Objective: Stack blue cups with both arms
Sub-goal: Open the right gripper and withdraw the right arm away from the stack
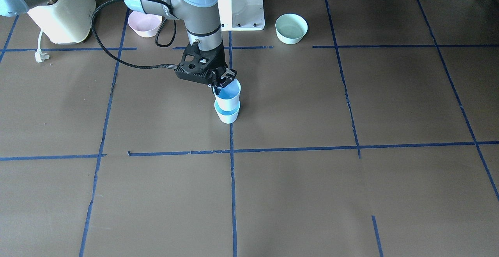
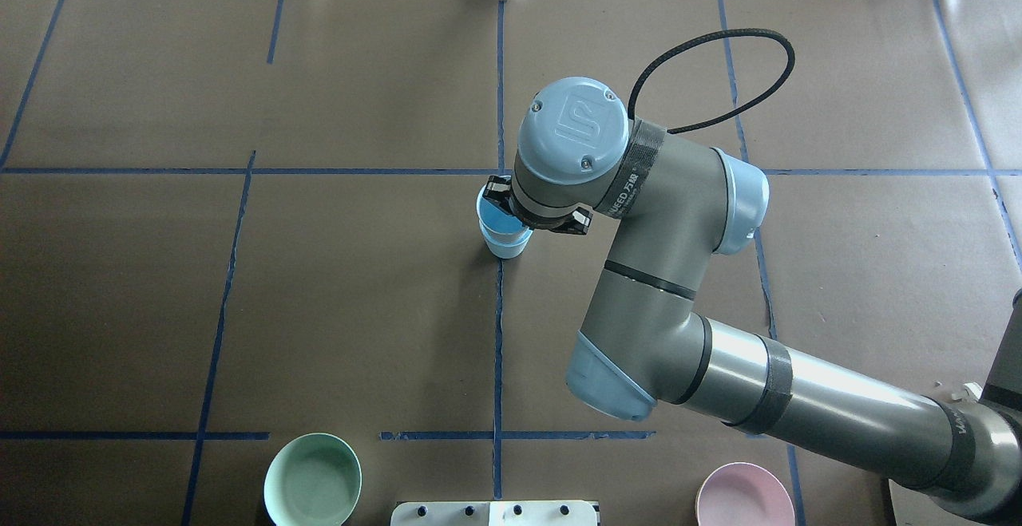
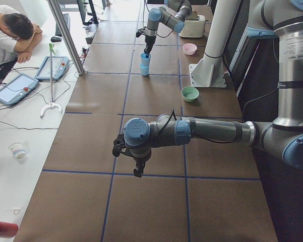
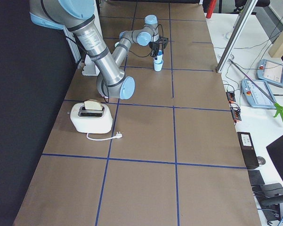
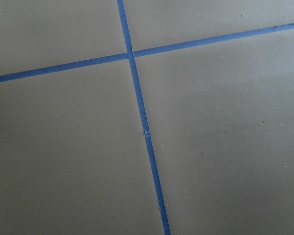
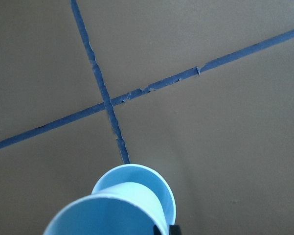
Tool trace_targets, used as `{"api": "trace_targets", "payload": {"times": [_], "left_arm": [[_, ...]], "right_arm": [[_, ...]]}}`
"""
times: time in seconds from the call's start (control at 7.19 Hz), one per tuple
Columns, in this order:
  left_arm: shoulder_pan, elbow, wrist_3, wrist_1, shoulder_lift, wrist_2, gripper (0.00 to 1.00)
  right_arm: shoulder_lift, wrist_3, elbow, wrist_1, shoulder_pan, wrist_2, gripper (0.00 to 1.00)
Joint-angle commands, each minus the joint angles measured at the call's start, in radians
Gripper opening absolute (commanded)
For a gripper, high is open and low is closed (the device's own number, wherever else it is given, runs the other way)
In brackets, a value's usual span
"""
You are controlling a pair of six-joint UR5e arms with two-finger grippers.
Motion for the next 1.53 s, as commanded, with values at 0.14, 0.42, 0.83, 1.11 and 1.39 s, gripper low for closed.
{"api": "trace_targets", "payload": {"times": [0.14,0.42,0.83,1.11,1.39], "left_arm": [[0.0,-0.001,0.0,0.0,-0.001,0.0,1.0],[0.001,-0.002,-0.005,0.002,-0.003,0.003,1.0],[0.002,0.014,-0.005,0.002,-0.001,0.012,1.0],[0.002,0.027,0.0,0.002,0.0,0.015,1.0],[0.002,0.022,0.0,0.0,-0.009,0.014,1.0]], "right_arm": [[-0.014,-0.022,-0.008,0.007,-0.016,0.0,0.99],[-0.014,-0.044,-0.002,0.031,-0.016,0.009,1.0],[-0.078,-0.315,0.015,0.03,0.187,0.276,1.0],[-0.234,-0.686,0.041,0.029,0.414,0.474,1.0],[-0.416,-1.112,0.038,0.022,0.628,0.598,1.0]]}}
